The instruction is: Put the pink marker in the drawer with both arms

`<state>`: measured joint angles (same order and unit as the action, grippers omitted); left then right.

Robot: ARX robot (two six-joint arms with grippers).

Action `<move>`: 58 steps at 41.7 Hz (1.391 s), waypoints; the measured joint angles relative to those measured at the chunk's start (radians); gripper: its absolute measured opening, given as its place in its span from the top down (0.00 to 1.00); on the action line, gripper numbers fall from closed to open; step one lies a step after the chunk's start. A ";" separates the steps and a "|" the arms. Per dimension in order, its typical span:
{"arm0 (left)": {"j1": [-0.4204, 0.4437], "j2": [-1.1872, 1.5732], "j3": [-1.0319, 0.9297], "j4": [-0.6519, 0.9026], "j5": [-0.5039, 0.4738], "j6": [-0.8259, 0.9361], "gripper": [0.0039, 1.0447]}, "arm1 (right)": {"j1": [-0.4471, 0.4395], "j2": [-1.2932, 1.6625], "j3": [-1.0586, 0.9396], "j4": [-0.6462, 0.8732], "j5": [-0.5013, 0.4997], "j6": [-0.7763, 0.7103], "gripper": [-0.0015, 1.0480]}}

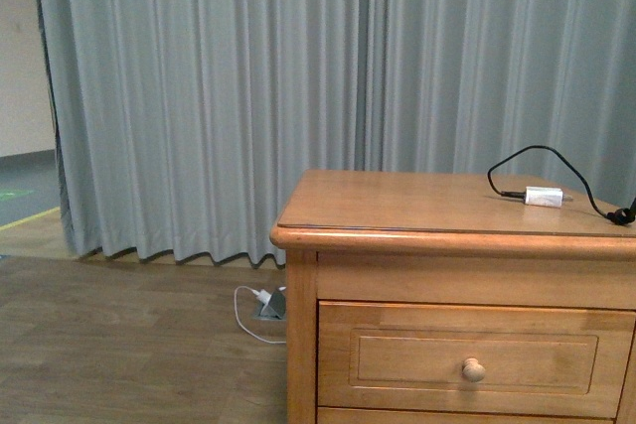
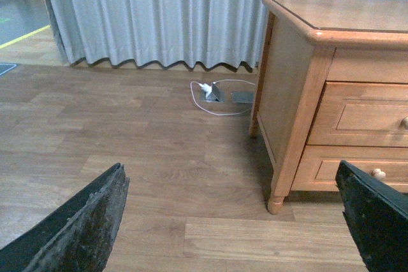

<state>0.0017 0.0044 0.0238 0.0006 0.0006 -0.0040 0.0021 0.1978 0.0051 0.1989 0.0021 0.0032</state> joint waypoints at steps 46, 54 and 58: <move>0.000 0.000 0.000 0.000 0.000 0.000 0.06 | 0.000 -0.194 0.001 -0.198 0.000 -0.001 0.08; 0.000 0.000 0.000 0.000 0.000 0.000 0.06 | 0.000 -0.194 0.001 -0.198 0.000 -0.001 0.08; 0.000 0.000 0.000 0.000 0.000 0.000 0.06 | 0.000 -0.194 0.001 -0.198 0.000 -0.001 0.08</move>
<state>0.0017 0.0044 0.0238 0.0006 0.0002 -0.0040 0.0021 0.0040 0.0059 0.0006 0.0017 0.0021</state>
